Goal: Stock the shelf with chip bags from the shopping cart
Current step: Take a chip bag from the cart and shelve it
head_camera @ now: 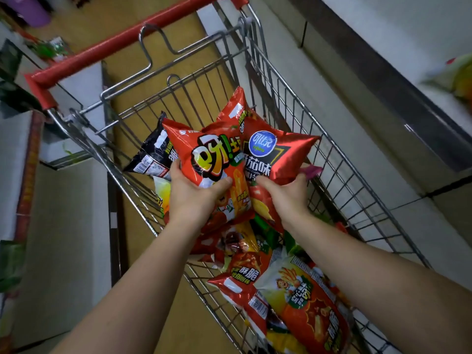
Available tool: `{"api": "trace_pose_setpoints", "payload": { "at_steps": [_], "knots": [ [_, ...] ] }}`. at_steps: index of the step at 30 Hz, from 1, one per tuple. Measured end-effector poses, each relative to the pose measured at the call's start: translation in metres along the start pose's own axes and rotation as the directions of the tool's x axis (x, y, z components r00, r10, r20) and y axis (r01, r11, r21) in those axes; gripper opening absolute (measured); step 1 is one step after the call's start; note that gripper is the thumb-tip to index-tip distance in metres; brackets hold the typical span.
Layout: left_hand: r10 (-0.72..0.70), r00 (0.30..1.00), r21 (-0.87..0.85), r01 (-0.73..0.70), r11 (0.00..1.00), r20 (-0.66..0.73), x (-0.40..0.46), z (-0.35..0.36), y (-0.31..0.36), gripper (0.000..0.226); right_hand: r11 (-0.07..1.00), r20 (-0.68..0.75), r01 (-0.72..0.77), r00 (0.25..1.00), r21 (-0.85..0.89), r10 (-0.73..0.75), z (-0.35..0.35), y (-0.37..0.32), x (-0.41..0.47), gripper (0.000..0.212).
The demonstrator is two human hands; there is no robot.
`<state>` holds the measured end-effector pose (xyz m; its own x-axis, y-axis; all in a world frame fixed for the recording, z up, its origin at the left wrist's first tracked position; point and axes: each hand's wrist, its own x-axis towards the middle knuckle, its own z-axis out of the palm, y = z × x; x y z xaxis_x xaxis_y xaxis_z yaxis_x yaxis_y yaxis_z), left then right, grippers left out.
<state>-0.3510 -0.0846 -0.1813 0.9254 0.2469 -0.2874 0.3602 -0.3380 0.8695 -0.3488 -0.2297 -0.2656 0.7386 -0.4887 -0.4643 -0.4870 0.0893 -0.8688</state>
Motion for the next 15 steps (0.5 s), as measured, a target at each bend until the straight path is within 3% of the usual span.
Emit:
{"api": "trace_pose_setpoints", "payload": {
  "at_steps": [5,15],
  "knots": [
    [0.080,0.997,0.011,-0.080,0.997,-0.021,-0.011,-0.021,0.019,0.092,0.969,0.033,0.200,0.980,-0.145,-0.198,-0.018,-0.035,-0.026,0.065],
    [0.316,0.946,-0.083,-0.321,0.943,-0.065,-0.047,-0.068,0.094,0.090,0.875,-0.080,0.459,0.877,-0.158,-0.474,-0.045,-0.130,-0.090,0.066]
  ]
}}
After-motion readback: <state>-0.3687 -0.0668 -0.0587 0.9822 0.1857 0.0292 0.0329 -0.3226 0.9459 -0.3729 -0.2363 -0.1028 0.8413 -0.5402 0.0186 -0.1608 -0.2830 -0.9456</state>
